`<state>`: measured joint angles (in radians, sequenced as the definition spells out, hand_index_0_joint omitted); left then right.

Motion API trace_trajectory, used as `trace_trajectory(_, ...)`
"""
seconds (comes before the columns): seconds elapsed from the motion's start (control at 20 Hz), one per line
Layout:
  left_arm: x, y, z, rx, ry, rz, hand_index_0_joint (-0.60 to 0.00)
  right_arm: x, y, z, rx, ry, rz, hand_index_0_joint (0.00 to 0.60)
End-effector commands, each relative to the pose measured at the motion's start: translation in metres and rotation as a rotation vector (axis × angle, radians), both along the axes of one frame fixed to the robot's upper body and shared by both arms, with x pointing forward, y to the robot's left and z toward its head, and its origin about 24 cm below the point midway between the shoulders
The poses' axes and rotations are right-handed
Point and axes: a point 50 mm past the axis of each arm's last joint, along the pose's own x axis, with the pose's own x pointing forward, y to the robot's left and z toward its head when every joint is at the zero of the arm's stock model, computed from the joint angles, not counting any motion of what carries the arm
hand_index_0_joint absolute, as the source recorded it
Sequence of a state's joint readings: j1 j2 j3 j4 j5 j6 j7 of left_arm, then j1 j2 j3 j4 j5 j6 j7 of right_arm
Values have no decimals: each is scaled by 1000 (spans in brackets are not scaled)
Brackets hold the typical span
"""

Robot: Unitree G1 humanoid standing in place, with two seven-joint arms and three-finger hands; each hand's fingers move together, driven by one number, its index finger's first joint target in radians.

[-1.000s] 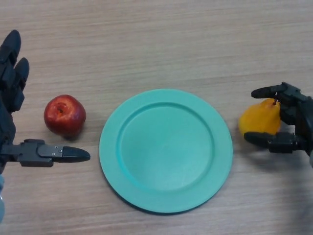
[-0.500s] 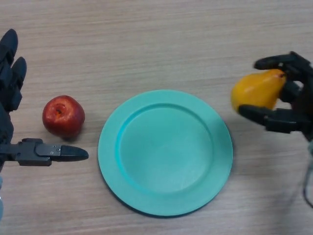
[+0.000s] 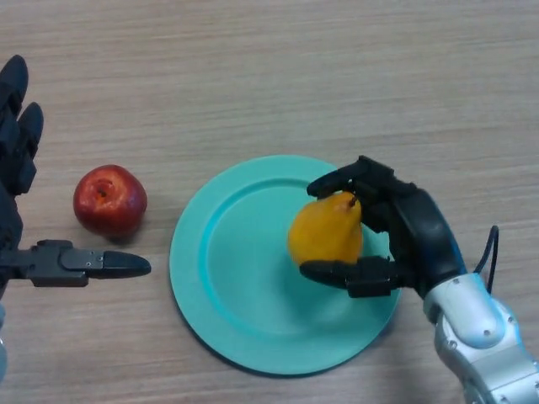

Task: Pick up the yellow pear and place it on the plate

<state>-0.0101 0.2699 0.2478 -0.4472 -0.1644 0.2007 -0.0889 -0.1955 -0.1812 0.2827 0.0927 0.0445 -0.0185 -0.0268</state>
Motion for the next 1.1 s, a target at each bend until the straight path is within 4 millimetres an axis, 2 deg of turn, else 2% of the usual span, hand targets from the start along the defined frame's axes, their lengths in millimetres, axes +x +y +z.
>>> trace_trajectory(0.05,-12,5,34,25,-230,-2,0,-3,0,31,43,-224,23,600)
trace_trajectory(0.25,-14,3,34,41,-204,-18,0,-9,6,17,36,-132,82,600)
trace_trajectory(0.45,-16,3,38,52,-205,-21,0,-8,7,5,-109,-112,85,600)
trace_trajectory(0.5,-16,2,37,57,-214,-21,0,-6,7,6,-147,-141,81,550)
trace_trajectory(0.55,-16,2,37,58,-213,-21,0,-6,7,7,-148,-146,80,450)
trace_trajectory(0.6,-17,1,38,59,-216,-22,0,-5,6,9,-152,-163,75,300)
trace_trajectory(0.65,-17,1,38,59,-219,-22,0,-4,5,12,-156,-177,71,200)
trace_trajectory(0.7,-17,1,39,61,-226,-20,0,-3,2,22,-152,-214,52,55)
trace_trajectory(0.75,-18,1,40,65,-230,-19,0,-2,-1,28,-144,-234,41,0)
trace_trajectory(0.8,-18,2,41,72,-234,-17,0,-4,-5,42,-108,-267,28,0)
trace_trajectory(0.95,-20,3,42,57,-247,-11,0,-10,-14,64,-47,-311,18,0)
trace_trajectory(1.1,-20,3,42,49,-253,-5,0,-22,-33,90,-32,-366,4,0)
